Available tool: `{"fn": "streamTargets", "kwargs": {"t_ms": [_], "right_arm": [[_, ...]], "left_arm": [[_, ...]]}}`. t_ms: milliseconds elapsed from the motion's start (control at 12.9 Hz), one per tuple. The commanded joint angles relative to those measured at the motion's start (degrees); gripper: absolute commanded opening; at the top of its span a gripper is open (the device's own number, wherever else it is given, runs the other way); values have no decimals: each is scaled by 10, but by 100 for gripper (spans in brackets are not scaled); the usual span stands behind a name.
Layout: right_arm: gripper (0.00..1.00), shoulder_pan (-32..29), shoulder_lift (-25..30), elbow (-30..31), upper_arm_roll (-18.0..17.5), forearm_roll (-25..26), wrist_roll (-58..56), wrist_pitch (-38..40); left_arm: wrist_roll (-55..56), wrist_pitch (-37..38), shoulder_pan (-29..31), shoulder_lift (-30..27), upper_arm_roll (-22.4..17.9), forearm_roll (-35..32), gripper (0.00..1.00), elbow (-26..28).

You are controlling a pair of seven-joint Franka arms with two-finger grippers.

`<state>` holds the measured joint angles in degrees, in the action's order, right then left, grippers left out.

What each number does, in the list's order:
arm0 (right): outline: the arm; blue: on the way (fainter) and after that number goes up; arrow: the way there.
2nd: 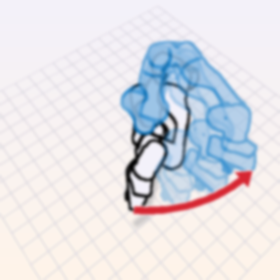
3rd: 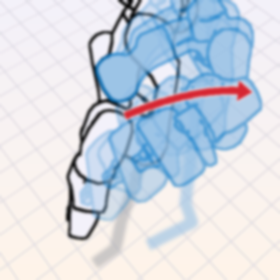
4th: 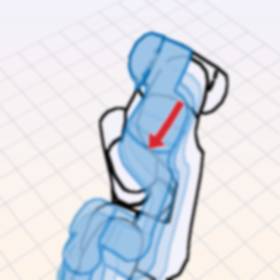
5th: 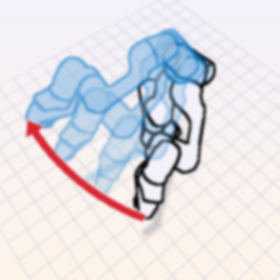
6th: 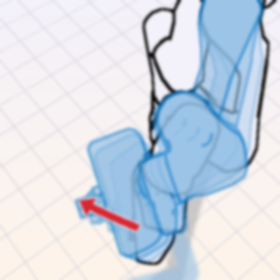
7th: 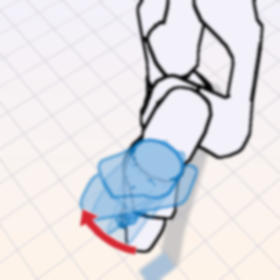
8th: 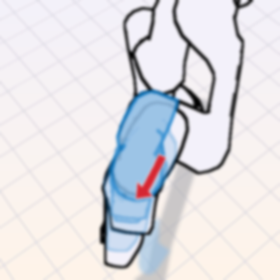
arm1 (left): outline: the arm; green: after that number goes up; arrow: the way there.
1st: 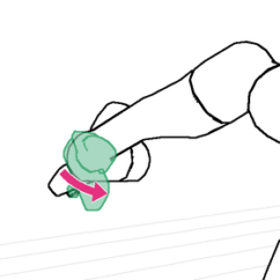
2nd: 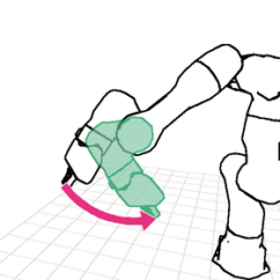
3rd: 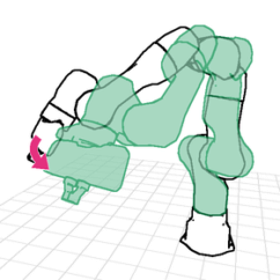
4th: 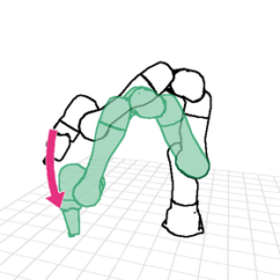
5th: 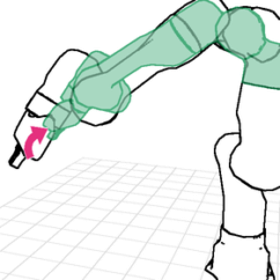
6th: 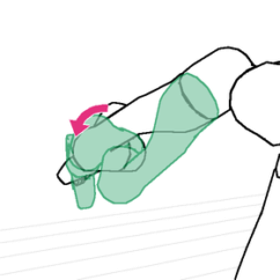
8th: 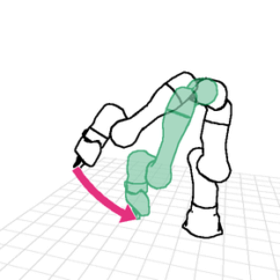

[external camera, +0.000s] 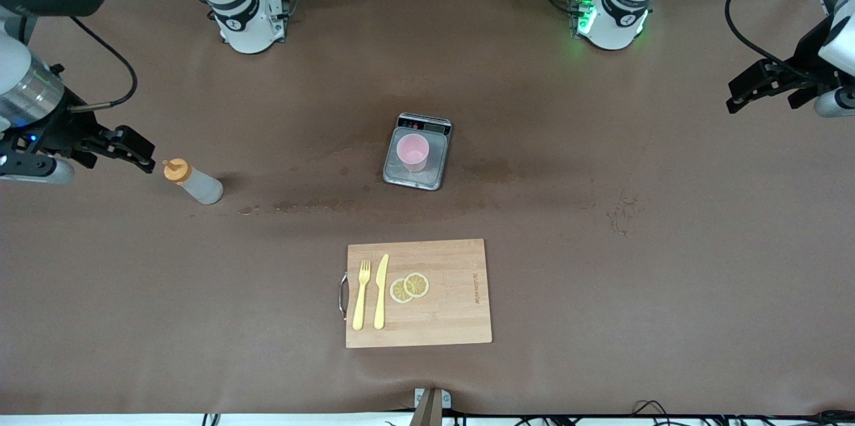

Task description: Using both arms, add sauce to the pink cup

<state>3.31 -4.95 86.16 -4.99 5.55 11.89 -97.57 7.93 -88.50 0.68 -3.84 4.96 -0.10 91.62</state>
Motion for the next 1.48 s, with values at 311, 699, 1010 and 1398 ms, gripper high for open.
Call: {"fn": "streamTargets", "kwargs": {"t_ms": [311,699,1010,1398], "right_arm": [[100,-7,6,-21,5,-22,-49,35],[100,-54,13,-8,5,-78,-82,34],[100,-53,34,21,5,-78,-82,11],[100,-53,86,112,5,-78,-83,-52]], "left_arm": [[-3,8,3,-10,3,-1,100,3],[-4,8,3,-6,4,-1,100,4],[-5,8,3,-6,4,-1,100,5],[-5,7,3,-5,5,-1,100,4]]}}
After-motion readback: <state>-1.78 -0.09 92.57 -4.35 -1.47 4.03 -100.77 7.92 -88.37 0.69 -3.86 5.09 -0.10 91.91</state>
